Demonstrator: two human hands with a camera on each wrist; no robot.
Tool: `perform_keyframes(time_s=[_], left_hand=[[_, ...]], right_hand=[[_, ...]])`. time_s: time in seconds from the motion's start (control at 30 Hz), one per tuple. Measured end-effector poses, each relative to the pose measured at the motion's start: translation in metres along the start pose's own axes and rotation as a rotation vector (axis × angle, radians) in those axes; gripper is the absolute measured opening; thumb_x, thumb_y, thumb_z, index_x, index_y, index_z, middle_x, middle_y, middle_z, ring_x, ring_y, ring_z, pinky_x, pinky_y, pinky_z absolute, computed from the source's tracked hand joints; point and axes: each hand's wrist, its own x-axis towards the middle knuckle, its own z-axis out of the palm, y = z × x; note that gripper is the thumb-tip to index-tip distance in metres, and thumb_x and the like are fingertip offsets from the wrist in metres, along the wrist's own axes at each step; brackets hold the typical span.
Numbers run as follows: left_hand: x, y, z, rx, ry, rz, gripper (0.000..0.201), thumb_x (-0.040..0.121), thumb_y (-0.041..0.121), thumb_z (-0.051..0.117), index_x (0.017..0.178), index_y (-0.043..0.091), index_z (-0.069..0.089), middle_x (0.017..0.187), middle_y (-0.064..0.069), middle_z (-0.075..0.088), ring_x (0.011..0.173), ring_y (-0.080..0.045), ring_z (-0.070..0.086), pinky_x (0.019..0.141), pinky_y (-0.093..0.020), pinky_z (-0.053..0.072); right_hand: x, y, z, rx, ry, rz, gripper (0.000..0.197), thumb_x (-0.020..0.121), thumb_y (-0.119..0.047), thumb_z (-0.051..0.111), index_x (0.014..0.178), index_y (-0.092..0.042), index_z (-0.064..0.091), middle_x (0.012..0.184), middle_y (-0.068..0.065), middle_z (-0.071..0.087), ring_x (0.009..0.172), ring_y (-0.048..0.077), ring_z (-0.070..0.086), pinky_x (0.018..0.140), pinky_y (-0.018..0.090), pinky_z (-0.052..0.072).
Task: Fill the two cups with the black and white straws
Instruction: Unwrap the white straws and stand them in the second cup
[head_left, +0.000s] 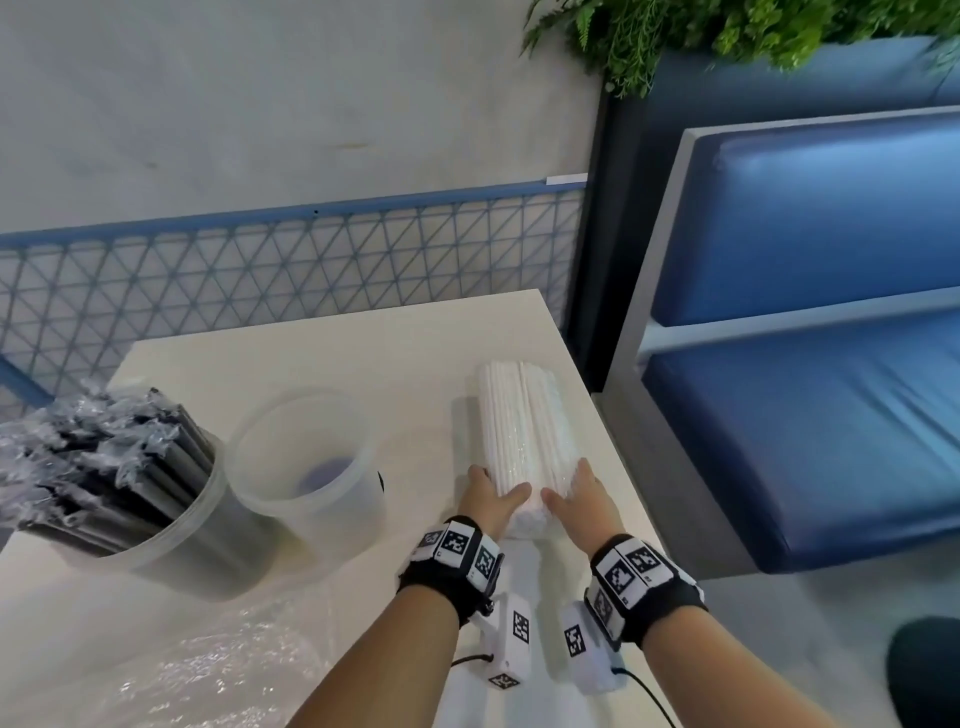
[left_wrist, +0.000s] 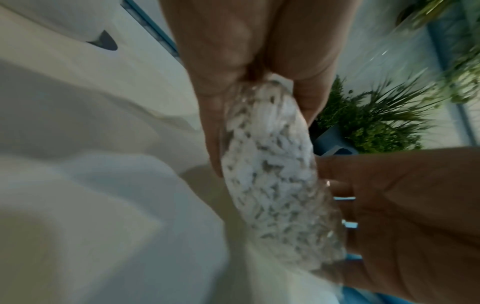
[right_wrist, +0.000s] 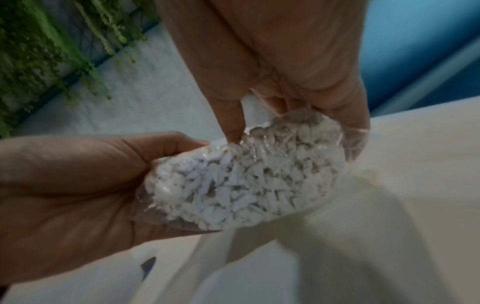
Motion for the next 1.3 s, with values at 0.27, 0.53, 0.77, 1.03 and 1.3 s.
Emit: perform_keyframes(time_s=[0.27,0.53,0.77,1.03,1.3], left_hand=[[-0.082,-0.001,-0.022,0.175,0.025,0.465,0.051,0.090,0.011,0.052,0.133,0.012,0.025,0.130,0.004,0.043,0.113,-0.008,0.048,0.089,-0.008,0.038],[-0.131,-0.024,-0.040,0.487,0.073,0.849,0.066,0.089,0.024,0.050,0.138,0.032,0.007,0.157,0.008,-0.002,0.145,-0.009,0.004,0.120,-0.036,0.010],[-0.152,-0.032,-0.091,0.082,-0.081,0.607,0.095,0.080,0.056,0.055,0.145,0.027,-0.007,0.155,0.017,-0.004,0.142,0.002,0.006,0.117,-0.022,0.015],[-0.163,-0.068,-0.158,-0.151,-0.050,0.380,0.084,0.050,0.039,0.086,0.122,0.027,0.044,0.117,0.011,0.060,0.112,-0.008,0.056,0.094,-0.030,0.049],[-0.182,-0.090,-0.172,-0.063,0.204,0.380,0.076,0.055,0.029,0.087,0.112,0.033,0.037,0.102,0.020,0.053,0.096,0.000,0.052,0.078,-0.014,0.040]], right_hand=[[-0.059,-0.043,-0.009,0.638,0.008,-0.187,0.098,0.067,-0.060,0.070,0.141,-0.020,0.019,0.135,0.001,0.047,0.119,0.020,0.049,0.103,0.042,0.040],[-0.111,-0.050,-0.010,1.068,-0.041,-0.241,0.033,0.077,-0.016,0.061,0.109,-0.009,0.059,0.107,0.017,0.066,0.099,0.030,0.064,0.080,0.038,0.051],[-0.151,-0.049,0.012,0.996,-0.153,-0.311,0.048,0.055,-0.008,0.055,0.102,-0.002,0.060,0.094,0.014,0.067,0.088,0.030,0.064,0.072,0.040,0.052],[-0.174,-0.047,0.067,0.956,-0.452,-0.288,0.071,0.041,-0.018,0.060,0.111,-0.004,0.059,0.111,0.019,0.068,0.104,0.034,0.063,0.090,0.050,0.050],[-0.187,-0.071,0.084,0.789,0.133,-0.492,0.045,0.077,-0.027,0.064,0.119,-0.019,0.052,0.121,-0.002,0.059,0.110,0.018,0.057,0.088,0.036,0.049]])
